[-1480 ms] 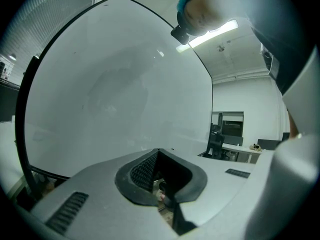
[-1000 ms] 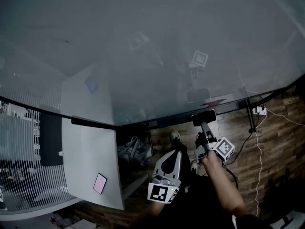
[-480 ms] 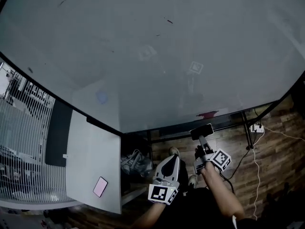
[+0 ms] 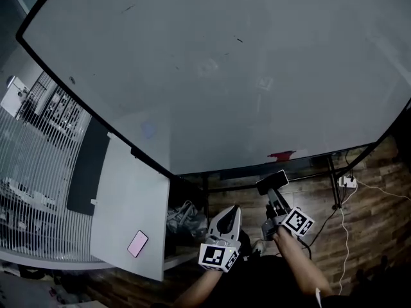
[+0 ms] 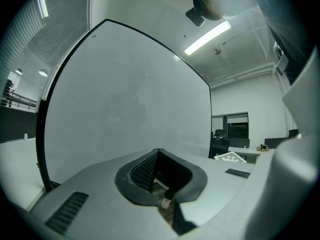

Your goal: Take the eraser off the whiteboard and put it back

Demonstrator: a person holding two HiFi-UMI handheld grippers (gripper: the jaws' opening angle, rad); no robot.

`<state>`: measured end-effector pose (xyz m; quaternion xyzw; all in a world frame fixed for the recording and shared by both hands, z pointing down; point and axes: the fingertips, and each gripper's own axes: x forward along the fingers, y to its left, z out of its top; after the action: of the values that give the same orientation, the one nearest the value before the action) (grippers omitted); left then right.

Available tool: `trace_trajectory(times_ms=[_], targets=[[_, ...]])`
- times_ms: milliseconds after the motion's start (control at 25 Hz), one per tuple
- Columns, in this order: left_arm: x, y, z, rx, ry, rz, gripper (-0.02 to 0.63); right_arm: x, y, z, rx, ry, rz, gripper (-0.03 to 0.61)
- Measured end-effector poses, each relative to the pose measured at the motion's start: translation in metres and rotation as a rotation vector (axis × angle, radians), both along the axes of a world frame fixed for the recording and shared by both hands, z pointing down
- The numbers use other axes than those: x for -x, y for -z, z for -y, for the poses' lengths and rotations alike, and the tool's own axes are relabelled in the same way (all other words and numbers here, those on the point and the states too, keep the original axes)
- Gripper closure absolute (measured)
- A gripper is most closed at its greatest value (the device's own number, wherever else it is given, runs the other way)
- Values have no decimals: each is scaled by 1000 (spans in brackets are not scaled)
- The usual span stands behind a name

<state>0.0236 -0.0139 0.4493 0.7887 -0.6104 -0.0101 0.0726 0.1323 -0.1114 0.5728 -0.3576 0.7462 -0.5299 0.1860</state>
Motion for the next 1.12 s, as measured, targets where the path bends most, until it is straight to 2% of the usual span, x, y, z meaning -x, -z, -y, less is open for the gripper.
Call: trace_trajectory(times_ms=[360, 480, 680, 840, 1120], targets=[[15, 20, 7, -73, 11, 25, 606, 6, 54, -17, -253, 19, -205, 439], [21, 25, 8, -76, 9, 16, 606, 11, 68, -20, -324, 31, -268, 439], [37, 26, 3, -57, 18, -22, 606, 31, 77, -33, -355, 66, -331, 439], [47, 28, -1, -58, 8, -6, 606, 43, 85, -51, -386, 102, -348, 439], [56, 31, -19, -25, 7, -29, 606, 55, 94, -81, -413, 128, -372, 439]])
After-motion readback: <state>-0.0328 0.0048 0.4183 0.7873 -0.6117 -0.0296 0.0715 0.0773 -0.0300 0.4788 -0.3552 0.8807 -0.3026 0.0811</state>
